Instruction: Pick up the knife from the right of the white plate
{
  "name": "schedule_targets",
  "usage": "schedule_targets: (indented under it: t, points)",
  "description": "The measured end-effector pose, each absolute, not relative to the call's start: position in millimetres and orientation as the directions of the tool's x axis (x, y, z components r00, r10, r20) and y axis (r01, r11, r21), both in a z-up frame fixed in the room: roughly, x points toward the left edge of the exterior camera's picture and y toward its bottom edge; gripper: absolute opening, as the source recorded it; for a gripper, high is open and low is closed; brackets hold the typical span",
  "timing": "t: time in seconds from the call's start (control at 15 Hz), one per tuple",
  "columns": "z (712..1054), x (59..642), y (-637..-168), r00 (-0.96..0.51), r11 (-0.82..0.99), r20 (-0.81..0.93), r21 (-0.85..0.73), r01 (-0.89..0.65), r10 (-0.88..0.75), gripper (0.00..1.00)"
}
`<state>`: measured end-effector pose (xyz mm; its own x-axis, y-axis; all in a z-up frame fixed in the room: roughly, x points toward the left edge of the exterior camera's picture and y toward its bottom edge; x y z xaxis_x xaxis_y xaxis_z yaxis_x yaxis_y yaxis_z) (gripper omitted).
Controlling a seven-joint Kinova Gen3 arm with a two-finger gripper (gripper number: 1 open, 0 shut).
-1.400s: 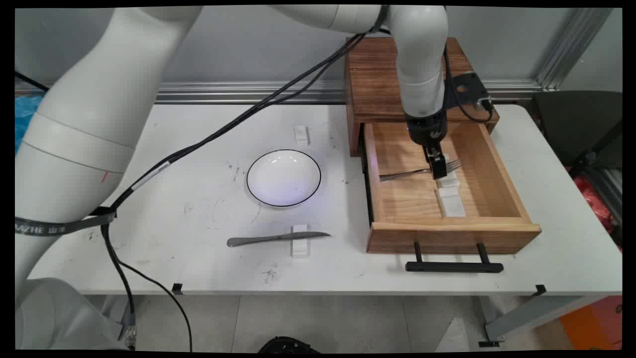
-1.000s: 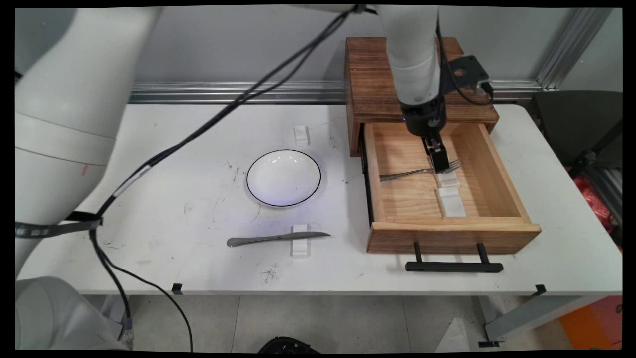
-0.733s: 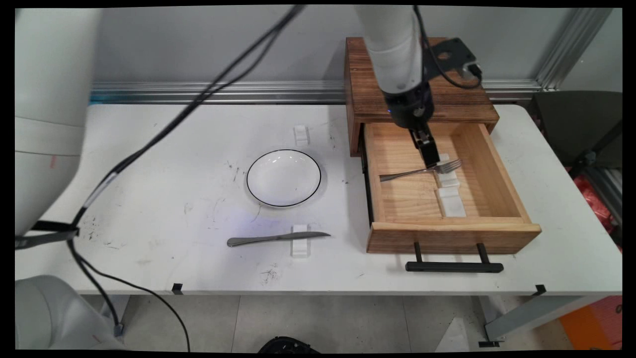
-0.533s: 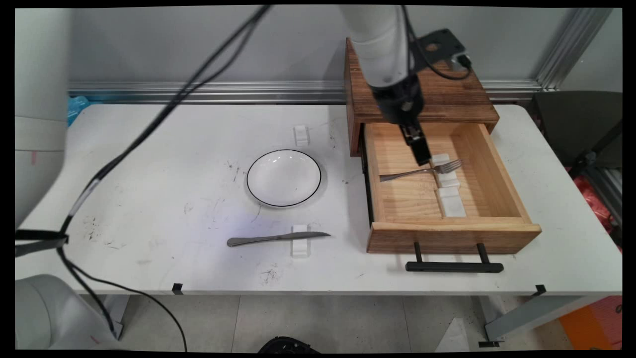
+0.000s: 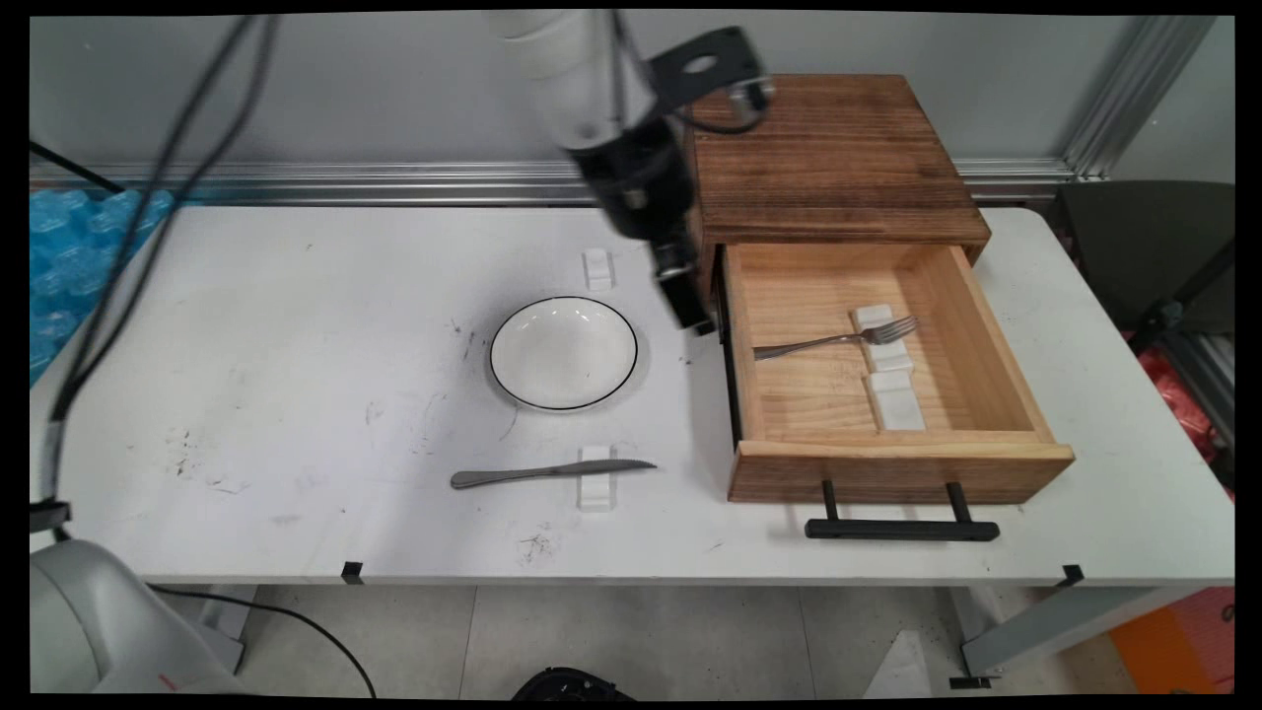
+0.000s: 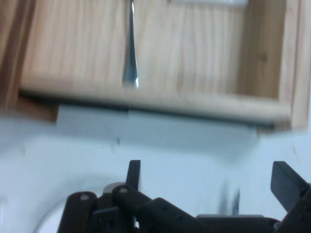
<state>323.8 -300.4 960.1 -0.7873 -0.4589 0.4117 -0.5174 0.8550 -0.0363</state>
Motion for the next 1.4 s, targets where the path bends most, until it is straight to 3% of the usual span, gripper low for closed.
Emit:
schedule_targets:
  t: [0.33,0.67,1.4]
  points:
    - [960.6,374.3,-239.0,-0.789,0.83,0.34,-0.04,-0.556,-0.512,1.0]
    - [938.3,404.0,-187.3,-0.8,0.822,0.267,-0.045,-0.567,-0.537,1.0]
    - [849.8,421.4,-172.4,-0.836,0.856,0.241,-0.036,-0.516,-0.493,1.0]
